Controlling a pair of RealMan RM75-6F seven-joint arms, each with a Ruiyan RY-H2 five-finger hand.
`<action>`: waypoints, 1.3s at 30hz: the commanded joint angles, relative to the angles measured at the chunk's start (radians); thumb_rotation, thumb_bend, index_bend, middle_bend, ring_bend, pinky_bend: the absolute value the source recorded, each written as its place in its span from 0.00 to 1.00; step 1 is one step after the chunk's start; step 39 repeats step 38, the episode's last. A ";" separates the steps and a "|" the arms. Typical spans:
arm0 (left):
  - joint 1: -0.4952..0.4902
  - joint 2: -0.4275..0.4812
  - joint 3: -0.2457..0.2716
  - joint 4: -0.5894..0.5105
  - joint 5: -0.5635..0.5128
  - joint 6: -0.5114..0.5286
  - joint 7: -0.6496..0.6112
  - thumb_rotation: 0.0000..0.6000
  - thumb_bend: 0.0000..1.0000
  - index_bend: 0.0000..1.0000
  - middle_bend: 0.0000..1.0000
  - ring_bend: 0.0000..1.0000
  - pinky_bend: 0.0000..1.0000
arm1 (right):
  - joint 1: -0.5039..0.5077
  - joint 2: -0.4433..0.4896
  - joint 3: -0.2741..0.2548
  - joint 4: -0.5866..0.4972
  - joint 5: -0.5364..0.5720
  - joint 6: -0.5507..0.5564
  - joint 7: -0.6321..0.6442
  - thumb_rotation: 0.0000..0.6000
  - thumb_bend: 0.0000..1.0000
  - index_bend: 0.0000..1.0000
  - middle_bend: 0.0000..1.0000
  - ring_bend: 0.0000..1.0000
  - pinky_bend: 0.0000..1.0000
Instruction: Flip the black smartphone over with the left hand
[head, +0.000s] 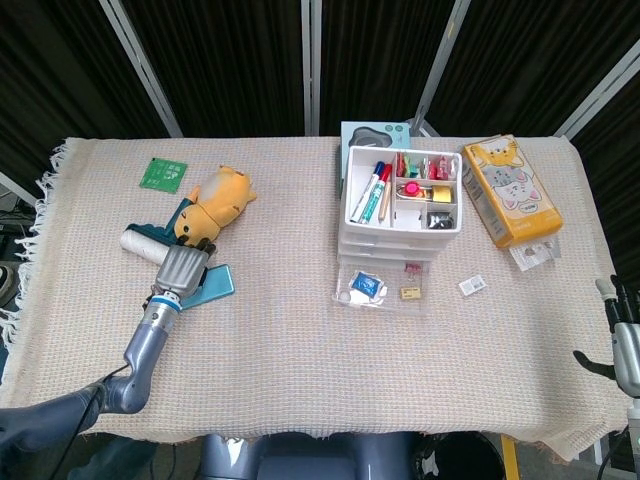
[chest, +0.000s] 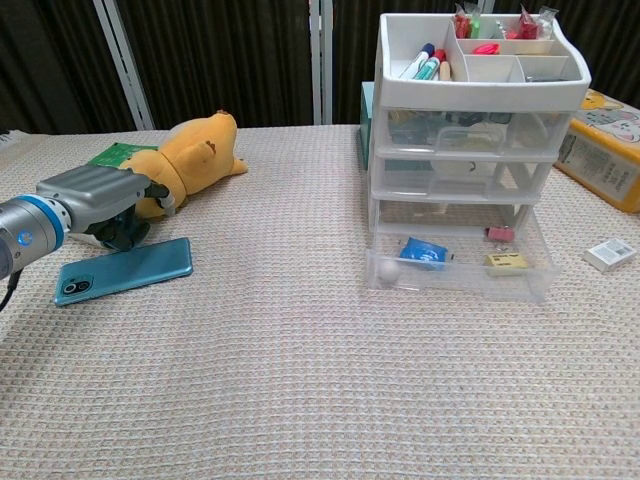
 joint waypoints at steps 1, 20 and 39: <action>0.011 0.003 0.010 -0.022 0.000 -0.006 -0.043 1.00 0.67 0.28 0.20 0.46 0.18 | -0.001 0.001 0.000 -0.001 -0.001 0.002 0.004 1.00 0.00 0.00 0.00 0.00 0.00; 0.132 0.242 0.050 -0.379 0.240 0.253 -0.211 1.00 0.19 0.00 0.00 0.00 0.00 | -0.017 0.027 -0.010 -0.037 -0.046 0.041 0.038 1.00 0.00 0.00 0.00 0.00 0.00; 0.428 0.511 0.178 -0.626 0.361 0.613 -0.257 1.00 0.11 0.00 0.00 0.00 0.00 | -0.023 0.039 -0.015 -0.063 -0.082 0.073 0.030 1.00 0.00 0.00 0.00 0.00 0.00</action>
